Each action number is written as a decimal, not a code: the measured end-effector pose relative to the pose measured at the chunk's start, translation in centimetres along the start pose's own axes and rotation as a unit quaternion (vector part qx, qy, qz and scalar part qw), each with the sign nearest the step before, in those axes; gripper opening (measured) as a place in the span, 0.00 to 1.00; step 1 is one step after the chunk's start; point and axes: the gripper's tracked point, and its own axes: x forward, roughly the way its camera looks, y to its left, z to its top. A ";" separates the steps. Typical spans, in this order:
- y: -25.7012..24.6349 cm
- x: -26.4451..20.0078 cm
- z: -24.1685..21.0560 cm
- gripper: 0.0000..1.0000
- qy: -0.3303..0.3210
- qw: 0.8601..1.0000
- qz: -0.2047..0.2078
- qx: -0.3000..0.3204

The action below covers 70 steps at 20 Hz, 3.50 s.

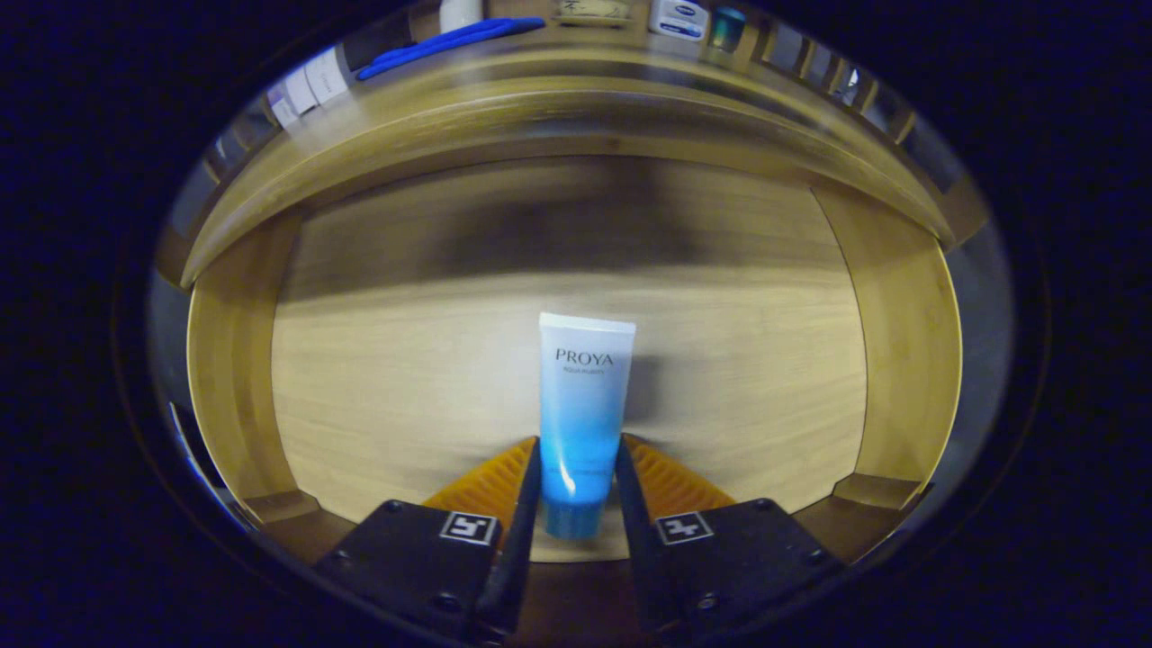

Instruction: Pull open the drawer, take out the items inside it, and place them on the countertop above the cabinet.

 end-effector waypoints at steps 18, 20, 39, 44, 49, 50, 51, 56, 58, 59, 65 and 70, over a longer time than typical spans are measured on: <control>0.6 -2.5 1.4 0.41 -0.077 0.995 0.064 -0.014; 0.8 -4.5 0.7 0.41 -0.084 0.993 0.075 -0.020; 2.1 -9.8 12.2 0.41 -0.256 0.964 0.061 -0.040; 3.1 -9.8 15.8 0.41 -0.295 0.952 0.068 -0.043; 3.3 -8.9 18.9 0.41 -0.327 0.942 0.065 -0.049; 3.2 -8.6 19.4 0.41 -0.329 0.941 0.064 -0.048; 3.2 -8.3 19.9 0.41 -0.330 0.941 0.063 -0.044; 3.4 -6.4 21.8 0.41 -0.322 0.944 0.067 -0.035; 3.5 -5.3 22.1 0.41 -0.313 0.947 0.064 -0.032; 3.6 -5.0 22.3 0.41 -0.311 0.948 0.065 -0.030; 3.5 -3.9 22.8 0.41 -0.305 0.951 0.051 -0.031; 3.1 -2.5 22.9 0.45 -0.289 0.956 0.035 -0.023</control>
